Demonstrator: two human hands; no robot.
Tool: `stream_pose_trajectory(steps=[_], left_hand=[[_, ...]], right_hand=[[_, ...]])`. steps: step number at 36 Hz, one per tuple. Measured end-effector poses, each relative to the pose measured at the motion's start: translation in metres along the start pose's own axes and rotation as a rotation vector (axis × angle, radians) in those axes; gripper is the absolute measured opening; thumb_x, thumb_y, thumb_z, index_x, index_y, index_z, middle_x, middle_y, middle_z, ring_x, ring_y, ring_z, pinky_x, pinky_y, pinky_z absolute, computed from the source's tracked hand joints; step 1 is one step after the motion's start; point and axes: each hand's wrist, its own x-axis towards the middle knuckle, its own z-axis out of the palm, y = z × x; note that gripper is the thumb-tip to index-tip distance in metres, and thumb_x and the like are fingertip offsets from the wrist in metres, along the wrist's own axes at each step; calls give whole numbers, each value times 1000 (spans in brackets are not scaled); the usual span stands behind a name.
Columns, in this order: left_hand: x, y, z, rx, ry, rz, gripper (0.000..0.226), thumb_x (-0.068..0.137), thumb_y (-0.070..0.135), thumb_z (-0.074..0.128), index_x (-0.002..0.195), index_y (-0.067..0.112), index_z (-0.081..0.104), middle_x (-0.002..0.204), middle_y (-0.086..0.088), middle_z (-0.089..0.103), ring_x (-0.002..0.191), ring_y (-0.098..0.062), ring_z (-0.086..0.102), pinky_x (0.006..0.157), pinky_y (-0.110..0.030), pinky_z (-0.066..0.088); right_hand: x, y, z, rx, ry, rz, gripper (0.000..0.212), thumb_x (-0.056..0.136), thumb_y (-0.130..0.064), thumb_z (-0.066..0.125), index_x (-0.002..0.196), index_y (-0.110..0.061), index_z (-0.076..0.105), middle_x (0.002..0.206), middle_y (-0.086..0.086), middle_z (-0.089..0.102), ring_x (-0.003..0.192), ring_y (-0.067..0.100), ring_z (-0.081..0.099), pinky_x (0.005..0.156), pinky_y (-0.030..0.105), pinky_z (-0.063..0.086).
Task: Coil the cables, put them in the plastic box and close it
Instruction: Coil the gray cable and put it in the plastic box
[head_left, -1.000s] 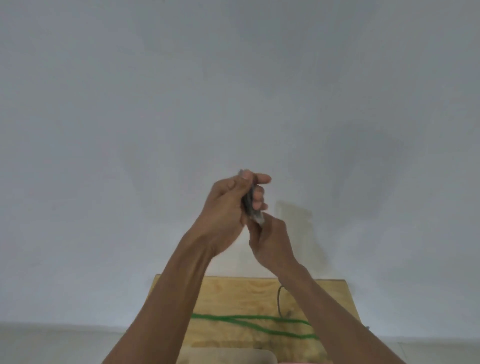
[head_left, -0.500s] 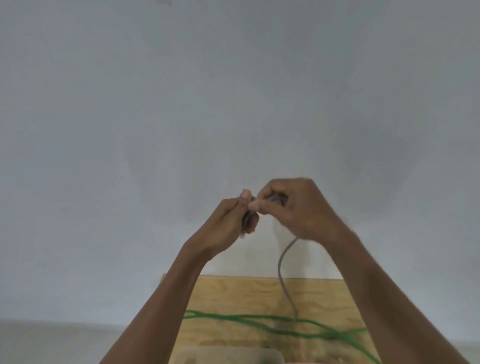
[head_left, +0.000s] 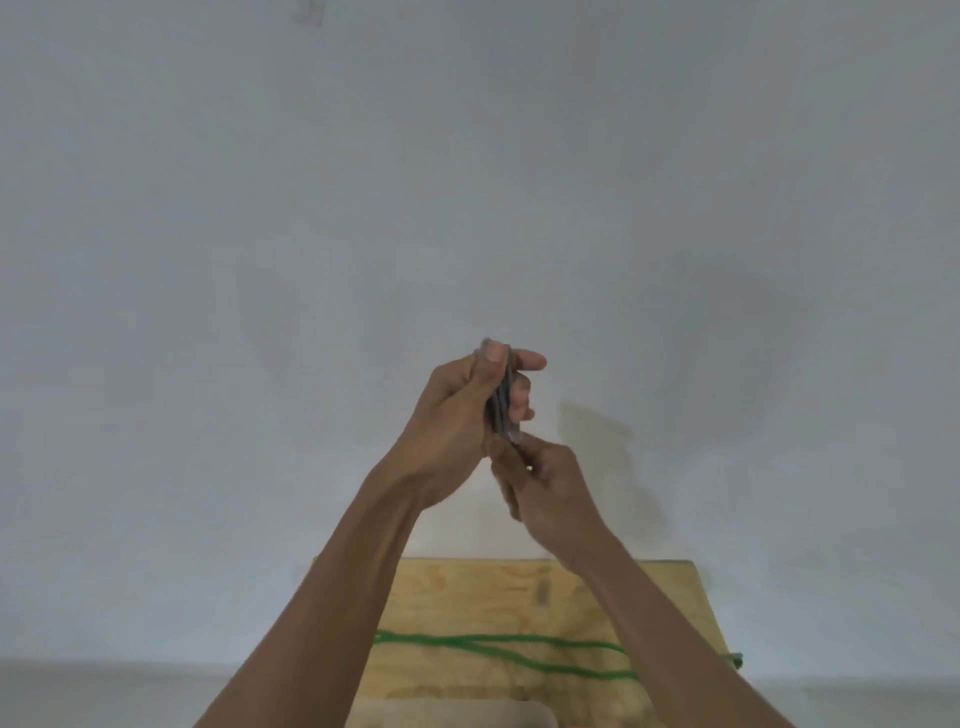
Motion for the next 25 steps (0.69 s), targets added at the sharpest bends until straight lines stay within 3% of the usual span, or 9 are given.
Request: stream_pose_trajectory(steps=[3,5,7,12,15,18,20,22,25], left_hand=[[4,1,-13,284,97,94,44,102,38,40,111,4,67,75,0,58,74,-17,55,80,-38,52],[5,0,-23,505,144,134,41,105,38,39,110,9,68,76,-2,58,73,-16,55,75,-42,49],[7,-2,-28,623,140,124,40,106,36,38,107,10,68,74,-2,58,68,-13,54,67,-31,45],[-4,0,-5,576,-43,54,55,109,37,25,74,7,55,70,-1,52,65,-12,48,68,-28,41],[-11,-1,-3,546,-85,-34,71,107,50,17,85,1,64,70,-9,55,66,-18,50,71,-37,44],[-20,-3,8,424,-158,-150,75,103,56,17,95,2,69,71,-5,57,70,-21,54,76,-40,49],[-23,-4,17,312,-201,-159,72,102,56,21,94,3,68,70,-3,57,70,-21,54,78,-42,47],[-25,-3,24,176,-212,-145,66,103,55,26,95,4,68,68,-4,55,68,-21,52,80,-44,45],[-23,2,26,24,-172,-98,60,102,51,31,94,3,66,67,-6,53,65,-20,50,80,-42,47]], right_hand=[[-9,-1,8,-122,-36,-96,22,101,-23,55,87,-24,73,55,-9,45,47,10,36,49,20,32],[-11,-9,8,-177,-51,-131,20,99,-23,57,89,-18,74,50,-9,45,43,5,34,48,15,31],[-4,-23,-1,-265,-36,-190,20,97,-24,61,83,-16,73,45,-13,45,40,5,34,46,14,28],[14,-70,-45,-384,-76,-308,20,84,-31,77,73,-15,72,64,-10,72,56,14,65,55,26,49],[29,-90,-58,-305,-93,-309,25,70,-30,87,69,-12,70,58,-6,68,48,11,54,51,23,43],[47,-96,-71,-190,-20,-345,34,63,-36,86,71,-6,72,71,20,70,61,32,62,63,40,53],[56,-91,-75,-139,1,-306,36,64,-34,85,70,-2,71,72,32,64,59,26,54,62,35,48],[59,-80,-71,-64,-26,-246,29,69,-28,82,70,-3,69,62,22,60,53,14,48,55,21,43],[52,-55,-57,163,-79,-108,17,90,-9,66,74,-3,64,57,4,61,45,12,53,46,21,42]])
